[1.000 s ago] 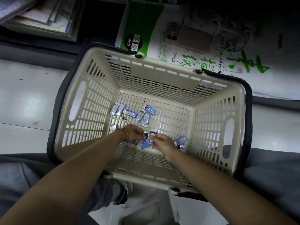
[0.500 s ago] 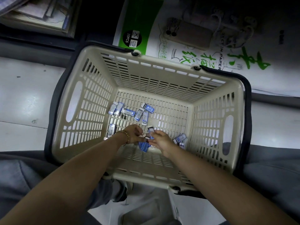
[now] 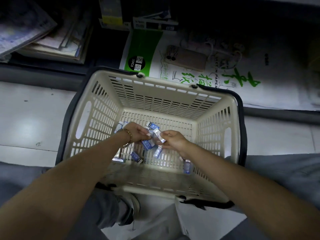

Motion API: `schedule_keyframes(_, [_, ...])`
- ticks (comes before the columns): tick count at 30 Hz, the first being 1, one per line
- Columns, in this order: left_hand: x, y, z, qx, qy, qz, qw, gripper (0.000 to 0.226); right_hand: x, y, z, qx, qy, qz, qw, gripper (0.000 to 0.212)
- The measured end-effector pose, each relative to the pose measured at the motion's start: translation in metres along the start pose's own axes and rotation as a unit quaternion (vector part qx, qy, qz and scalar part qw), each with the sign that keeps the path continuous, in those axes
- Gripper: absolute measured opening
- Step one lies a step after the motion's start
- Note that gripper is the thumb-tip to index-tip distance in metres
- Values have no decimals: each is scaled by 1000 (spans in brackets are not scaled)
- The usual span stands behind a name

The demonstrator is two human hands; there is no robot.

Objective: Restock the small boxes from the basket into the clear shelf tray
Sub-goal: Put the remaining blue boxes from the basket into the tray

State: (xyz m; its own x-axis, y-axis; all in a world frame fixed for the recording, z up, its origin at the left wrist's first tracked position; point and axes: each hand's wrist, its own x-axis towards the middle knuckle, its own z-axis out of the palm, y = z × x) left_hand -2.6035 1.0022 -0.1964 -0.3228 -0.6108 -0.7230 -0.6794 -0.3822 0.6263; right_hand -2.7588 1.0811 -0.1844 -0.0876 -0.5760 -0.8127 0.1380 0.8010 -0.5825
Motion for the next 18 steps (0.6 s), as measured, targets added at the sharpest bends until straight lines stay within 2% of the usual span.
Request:
schedule_keyframes(2, [-16,38,-24,17,-8,35,999,28,-19,-34,-8,-23,-8,-46,999,21])
schedule_keyframes(5, [-52,96,-61,-4,-10,91,996,21,-61,-92,-14,6,-56,-106,993,9])
schedule_keyframes(8, [-99,140,-86,-104,-22,147,983,15,-109,-137,-16,72,-102,-166,978,9])
schedule_keyframes(12, [-143,167,-96,-217,-44,204,954,13,-159,-163,-17,84,-116,-236,961,9])
schedule_keyframes(14, [-151,171,-94,-259,-54,214,941,16,-171,-167,-16,117,-116,-253,953,9])
schedule_keyframes(18, [-154,183,-89,-314,-68,217,922,25,-177,-174,-15,157,-52,-278,946,5])
